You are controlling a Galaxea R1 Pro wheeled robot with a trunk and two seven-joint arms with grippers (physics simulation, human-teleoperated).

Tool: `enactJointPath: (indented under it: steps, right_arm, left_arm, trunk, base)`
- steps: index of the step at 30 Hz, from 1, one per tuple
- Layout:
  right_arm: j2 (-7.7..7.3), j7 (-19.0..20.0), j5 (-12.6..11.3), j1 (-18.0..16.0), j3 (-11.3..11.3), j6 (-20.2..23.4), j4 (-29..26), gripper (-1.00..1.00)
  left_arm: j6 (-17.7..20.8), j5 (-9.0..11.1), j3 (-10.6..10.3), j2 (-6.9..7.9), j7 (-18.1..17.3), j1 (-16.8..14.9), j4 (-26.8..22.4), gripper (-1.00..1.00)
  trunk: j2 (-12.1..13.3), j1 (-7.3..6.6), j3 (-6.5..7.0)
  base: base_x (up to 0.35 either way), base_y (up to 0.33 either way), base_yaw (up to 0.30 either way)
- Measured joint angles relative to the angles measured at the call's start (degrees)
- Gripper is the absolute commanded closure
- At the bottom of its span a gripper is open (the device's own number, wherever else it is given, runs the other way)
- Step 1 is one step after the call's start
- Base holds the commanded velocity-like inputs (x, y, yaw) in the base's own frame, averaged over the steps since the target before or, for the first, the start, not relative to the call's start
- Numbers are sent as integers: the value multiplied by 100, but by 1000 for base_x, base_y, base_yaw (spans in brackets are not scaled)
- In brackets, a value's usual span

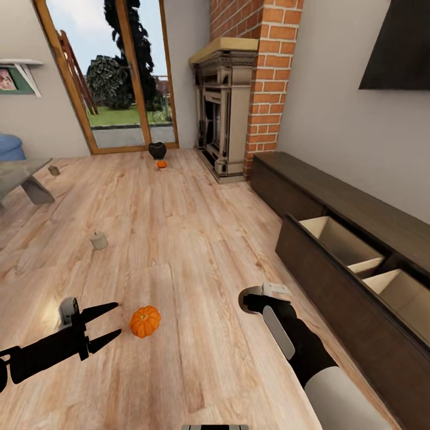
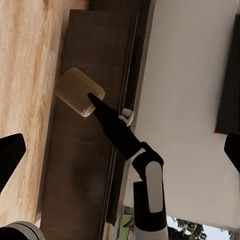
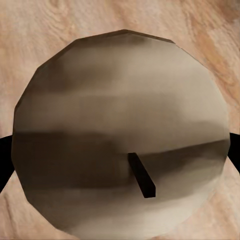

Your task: Place each of the two pumpkins and all three candles from the living room inside a cabinet in the living room (use any cabinet), then make sure every cabinet is closed, and position the cauldron so it is next to a table in the living room.

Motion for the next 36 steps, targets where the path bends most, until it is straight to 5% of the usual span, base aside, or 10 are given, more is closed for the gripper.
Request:
enactJointPath:
  steps: [13,36]
  right_arm:
    - [-1,1,-11,2,5,4,1,100]
    - [-6,5,-1,2,0,-35,42,100]
  left_arm:
    - [1,-7,0,1,0,8,-9,-100]
    - [-24,-126,56,4,38,8,92,-100]
  trunk:
    - [2,-3,23]
    - [2,-3,-1]
  base:
    - [24,88,236]
    - [90,274,-47]
